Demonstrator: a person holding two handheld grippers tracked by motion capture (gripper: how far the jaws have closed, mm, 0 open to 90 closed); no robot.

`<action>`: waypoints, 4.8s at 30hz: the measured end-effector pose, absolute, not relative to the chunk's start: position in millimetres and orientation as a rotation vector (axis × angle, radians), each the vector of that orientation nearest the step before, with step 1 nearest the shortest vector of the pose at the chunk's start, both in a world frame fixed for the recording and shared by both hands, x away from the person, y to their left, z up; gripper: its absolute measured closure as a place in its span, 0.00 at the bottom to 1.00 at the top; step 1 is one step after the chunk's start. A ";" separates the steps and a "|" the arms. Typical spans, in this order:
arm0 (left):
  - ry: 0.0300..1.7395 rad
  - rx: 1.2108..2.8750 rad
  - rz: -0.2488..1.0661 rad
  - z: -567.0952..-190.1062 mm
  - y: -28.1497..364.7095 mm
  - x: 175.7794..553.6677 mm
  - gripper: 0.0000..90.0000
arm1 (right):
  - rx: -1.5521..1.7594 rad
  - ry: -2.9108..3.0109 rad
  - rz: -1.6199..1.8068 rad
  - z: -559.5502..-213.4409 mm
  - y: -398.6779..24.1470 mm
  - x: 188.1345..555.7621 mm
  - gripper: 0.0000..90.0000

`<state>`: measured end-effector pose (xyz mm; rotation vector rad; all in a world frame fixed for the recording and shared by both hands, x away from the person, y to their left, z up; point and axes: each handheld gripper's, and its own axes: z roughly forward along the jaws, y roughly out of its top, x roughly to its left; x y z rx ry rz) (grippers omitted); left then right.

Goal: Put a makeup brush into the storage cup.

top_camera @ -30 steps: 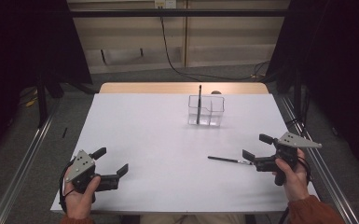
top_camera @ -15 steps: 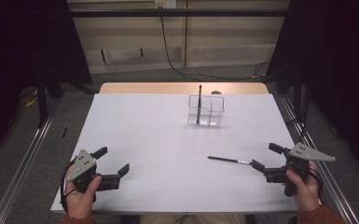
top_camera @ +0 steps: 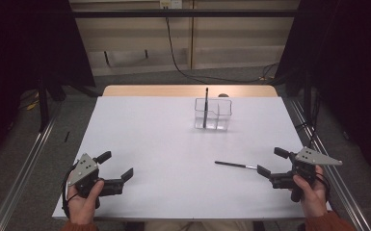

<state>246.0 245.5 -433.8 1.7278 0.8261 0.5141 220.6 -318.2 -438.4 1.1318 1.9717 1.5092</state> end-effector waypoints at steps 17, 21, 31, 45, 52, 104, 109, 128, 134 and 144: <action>0.793 1.742 0.534 -428.7 241.5 242.7 0.02 | 1.052 2.033 1.486 -426.6 -310.1 248.7 0.00; 0.795 1.745 0.535 -429.7 242.3 243.5 0.02 | 1.042 2.042 1.486 -423.4 -309.0 253.9 0.00; 0.791 1.746 0.533 -429.9 240.6 243.0 0.02 | 1.027 2.111 1.450 -417.9 -297.5 277.1 0.02; 0.800 1.747 0.532 -430.7 241.3 243.7 0.02 | 1.054 2.160 1.421 -413.2 -287.6 306.2 0.02; 0.799 1.748 0.535 -430.9 241.3 243.9 0.02 | 1.020 2.210 1.368 -412.7 -282.5 310.3 0.01; 0.796 1.758 0.533 -432.4 241.1 245.6 0.02 | 0.770 3.006 0.524 -432.5 -257.4 345.5 0.30; 0.796 1.759 0.530 -432.5 240.9 245.8 0.02 | 0.706 3.039 0.471 -431.7 -252.5 347.7 0.39; 0.797 1.757 0.525 -433.1 240.1 245.8 0.02 | 0.498 3.136 0.185 -447.9 -245.3 341.3 0.72; 0.788 1.770 0.530 -432.8 240.1 245.6 0.02 | 0.472 3.121 0.155 -448.3 -242.5 339.2 0.77; 0.788 1.771 0.529 -432.9 240.1 245.7 0.02 | 0.518 3.129 0.148 -448.6 -241.6 340.4 0.88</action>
